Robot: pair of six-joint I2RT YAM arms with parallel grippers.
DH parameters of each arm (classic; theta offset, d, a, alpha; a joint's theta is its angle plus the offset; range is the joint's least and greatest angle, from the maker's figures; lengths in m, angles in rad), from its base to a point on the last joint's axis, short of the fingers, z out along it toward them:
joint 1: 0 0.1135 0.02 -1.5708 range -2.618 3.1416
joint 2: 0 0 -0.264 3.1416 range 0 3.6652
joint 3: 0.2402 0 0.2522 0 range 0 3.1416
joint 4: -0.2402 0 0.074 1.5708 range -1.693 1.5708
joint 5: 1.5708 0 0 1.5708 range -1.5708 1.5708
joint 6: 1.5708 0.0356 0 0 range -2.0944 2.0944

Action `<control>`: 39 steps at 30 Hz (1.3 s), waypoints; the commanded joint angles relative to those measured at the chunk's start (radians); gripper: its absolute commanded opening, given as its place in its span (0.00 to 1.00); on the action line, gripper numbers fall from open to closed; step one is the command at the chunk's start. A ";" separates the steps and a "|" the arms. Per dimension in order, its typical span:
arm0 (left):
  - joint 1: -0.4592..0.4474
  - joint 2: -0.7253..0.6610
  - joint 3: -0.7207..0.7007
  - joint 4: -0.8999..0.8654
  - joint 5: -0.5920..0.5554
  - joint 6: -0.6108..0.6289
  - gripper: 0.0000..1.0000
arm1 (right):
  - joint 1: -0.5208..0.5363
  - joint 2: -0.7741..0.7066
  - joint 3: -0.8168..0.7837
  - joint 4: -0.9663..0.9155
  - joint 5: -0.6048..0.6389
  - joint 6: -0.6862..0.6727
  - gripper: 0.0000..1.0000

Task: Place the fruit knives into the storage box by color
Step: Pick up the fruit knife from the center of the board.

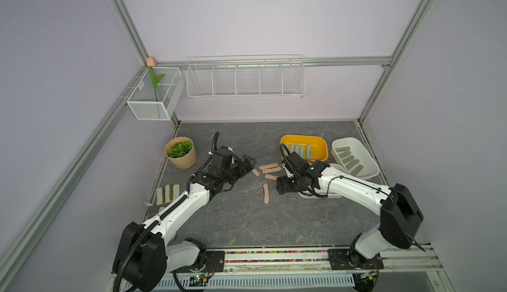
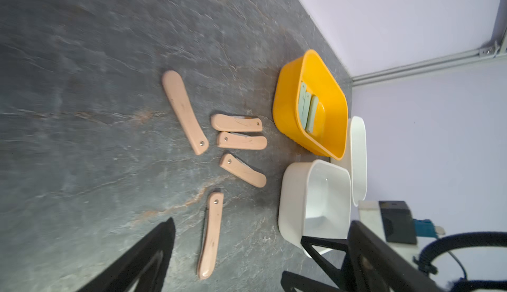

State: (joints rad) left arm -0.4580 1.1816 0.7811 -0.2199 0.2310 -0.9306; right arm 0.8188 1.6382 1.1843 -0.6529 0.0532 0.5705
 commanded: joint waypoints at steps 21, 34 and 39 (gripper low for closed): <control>0.124 -0.153 -0.069 -0.066 0.057 0.044 0.99 | 0.169 0.377 0.268 -0.082 0.138 0.037 0.73; 0.124 -0.169 -0.083 -0.060 0.055 0.036 0.99 | 0.172 0.434 0.267 -0.071 0.157 0.049 0.56; 0.125 -0.168 -0.083 -0.057 0.056 0.035 0.99 | 0.172 0.456 0.267 -0.070 0.158 0.051 0.51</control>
State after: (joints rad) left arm -0.3393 1.0298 0.7074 -0.2825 0.2855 -0.8970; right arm 0.9863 2.0476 1.4494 -0.7097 0.1982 0.6071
